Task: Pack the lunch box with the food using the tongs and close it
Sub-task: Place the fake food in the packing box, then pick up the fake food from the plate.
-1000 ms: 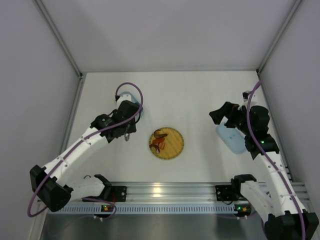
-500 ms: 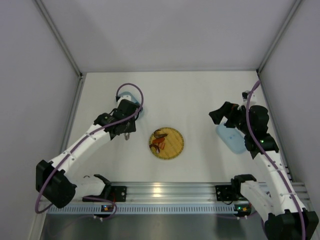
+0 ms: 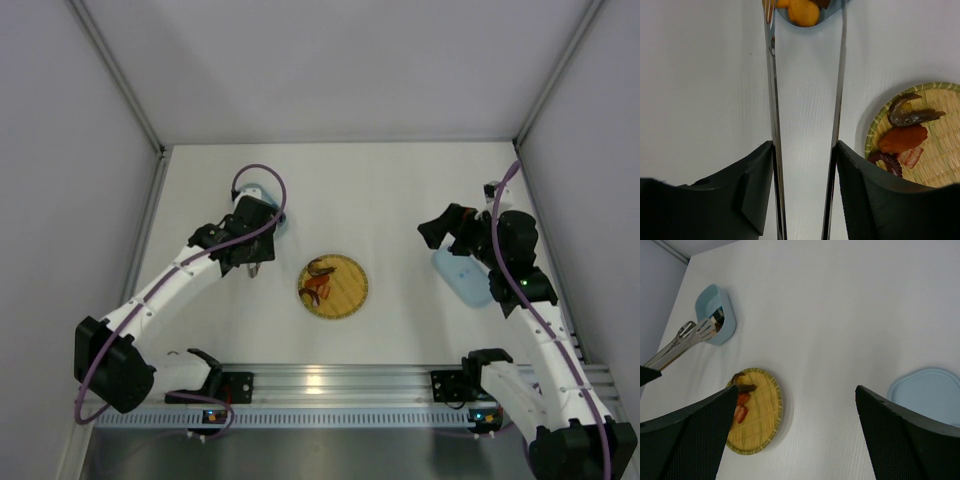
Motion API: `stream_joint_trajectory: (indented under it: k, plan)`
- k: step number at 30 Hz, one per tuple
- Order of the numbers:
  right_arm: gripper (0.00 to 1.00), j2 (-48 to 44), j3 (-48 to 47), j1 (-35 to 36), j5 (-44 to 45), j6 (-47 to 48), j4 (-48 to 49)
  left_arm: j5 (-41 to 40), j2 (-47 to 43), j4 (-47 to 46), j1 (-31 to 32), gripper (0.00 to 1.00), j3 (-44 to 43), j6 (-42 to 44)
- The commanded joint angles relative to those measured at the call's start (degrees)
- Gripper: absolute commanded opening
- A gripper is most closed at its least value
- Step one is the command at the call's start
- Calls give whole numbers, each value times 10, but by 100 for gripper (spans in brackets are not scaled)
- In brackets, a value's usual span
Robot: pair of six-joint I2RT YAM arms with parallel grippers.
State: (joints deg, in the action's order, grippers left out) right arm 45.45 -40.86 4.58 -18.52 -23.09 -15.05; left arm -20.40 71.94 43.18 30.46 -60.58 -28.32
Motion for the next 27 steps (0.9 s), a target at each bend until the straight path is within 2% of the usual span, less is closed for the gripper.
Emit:
stream_joint_trajectory:
  k: [1, 9, 16, 20, 27]
  plan:
    - [99, 0, -1, -9, -7, 8, 17, -1, -7, -34, -4, 57, -5, 7]
    - [99, -1, -3, -9, -6, 8, 15, 29, -26, -33, -4, 57, -16, 15]
    - [100, 3, -3, -10, -5, 7, 20, 105, -72, -28, 0, 53, -33, 34]
    - [99, 5, -2, -9, -5, 7, 20, 123, -81, -19, 31, 52, -36, 35]
    - [100, 3, -1, -9, -2, 6, 19, 86, -80, 22, 162, 52, -44, 16]
